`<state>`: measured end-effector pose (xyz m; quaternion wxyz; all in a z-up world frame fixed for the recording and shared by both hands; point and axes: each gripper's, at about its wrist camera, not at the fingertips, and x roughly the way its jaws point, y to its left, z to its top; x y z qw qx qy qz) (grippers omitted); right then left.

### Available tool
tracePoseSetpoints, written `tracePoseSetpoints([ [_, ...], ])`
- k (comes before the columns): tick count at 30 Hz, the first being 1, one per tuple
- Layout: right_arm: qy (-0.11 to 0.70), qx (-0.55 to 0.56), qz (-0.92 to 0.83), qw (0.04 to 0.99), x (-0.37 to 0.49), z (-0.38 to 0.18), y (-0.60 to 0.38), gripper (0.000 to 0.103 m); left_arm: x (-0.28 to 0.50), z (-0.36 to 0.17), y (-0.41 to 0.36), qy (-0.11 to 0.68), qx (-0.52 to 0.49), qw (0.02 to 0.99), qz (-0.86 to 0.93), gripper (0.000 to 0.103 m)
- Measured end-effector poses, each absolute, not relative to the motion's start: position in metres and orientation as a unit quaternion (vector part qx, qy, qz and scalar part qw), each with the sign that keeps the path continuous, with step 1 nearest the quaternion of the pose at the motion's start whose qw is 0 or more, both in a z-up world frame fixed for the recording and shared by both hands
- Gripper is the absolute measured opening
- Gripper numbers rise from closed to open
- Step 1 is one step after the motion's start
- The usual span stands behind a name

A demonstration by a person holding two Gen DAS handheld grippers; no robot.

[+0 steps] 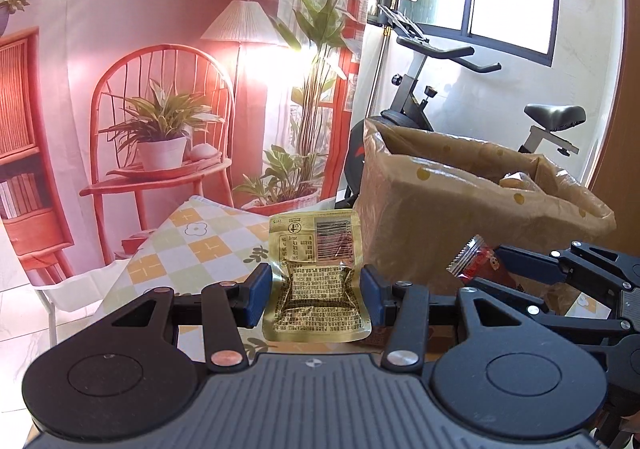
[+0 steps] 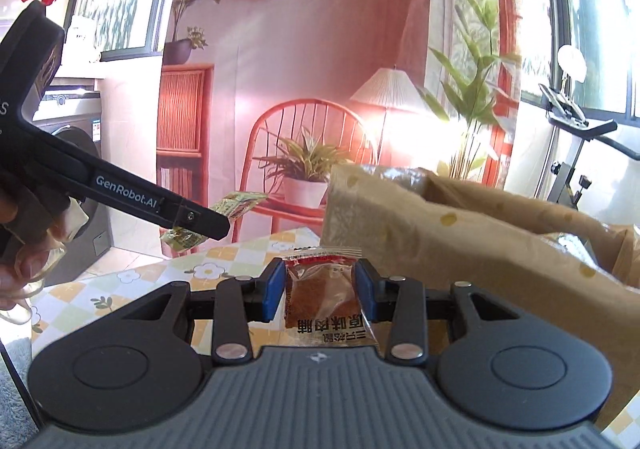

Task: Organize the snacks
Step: 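Carry both snacks over the paper bag and open both tools to drop them, then move both tools back toward the green packet on the table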

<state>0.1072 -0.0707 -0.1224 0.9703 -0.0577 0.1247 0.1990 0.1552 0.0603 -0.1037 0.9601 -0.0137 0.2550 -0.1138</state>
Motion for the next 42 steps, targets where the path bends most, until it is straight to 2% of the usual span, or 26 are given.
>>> tracePoseSetpoints([
  [7, 0.067, -0.058, 0.183, 0.979, 0.103, -0.08, -0.094, 0.041, 0.169, -0.072, 0.038, 0.221, -0.009, 0.966, -0.134, 0.051],
  [13, 0.068, -0.066, 0.139, 0.986, 0.126, -0.059, -0.14, 0.041, 0.2, -0.054, -0.006, 0.217, -0.017, 0.962, -0.165, 0.051],
  [21, 0.124, -0.041, 0.069, 0.989, 0.171, -0.067, -0.192, 0.041, 0.25, -0.042, -0.073, 0.211, 0.005, 0.96, -0.181, 0.052],
  [25, 0.147, -0.026, 0.045, 0.988, 0.178, -0.073, -0.21, 0.042, 0.268, -0.042, -0.096, 0.221, 0.025, 0.958, -0.184, 0.056],
  [28, 0.157, -0.019, 0.032, 0.987, 0.176, -0.075, -0.22, 0.046, 0.274, -0.05, -0.101, 0.234, 0.027, 0.954, -0.185, 0.057],
  [31, 0.146, -0.002, 0.039, 0.988, 0.166, -0.075, -0.229, 0.055, 0.272, -0.056, -0.101, 0.238, 0.033, 0.953, -0.186, 0.065],
  [33, 0.143, -0.001, 0.045, 0.989, 0.159, -0.073, -0.23, 0.055, 0.27, -0.057, -0.098, 0.24, 0.035, 0.952, -0.188, 0.067],
  [42, 0.128, 0.025, 0.093, 0.987, 0.128, -0.062, -0.223, 0.058, 0.235, -0.042, -0.07, 0.226, 0.044, 0.951, -0.208, 0.067],
])
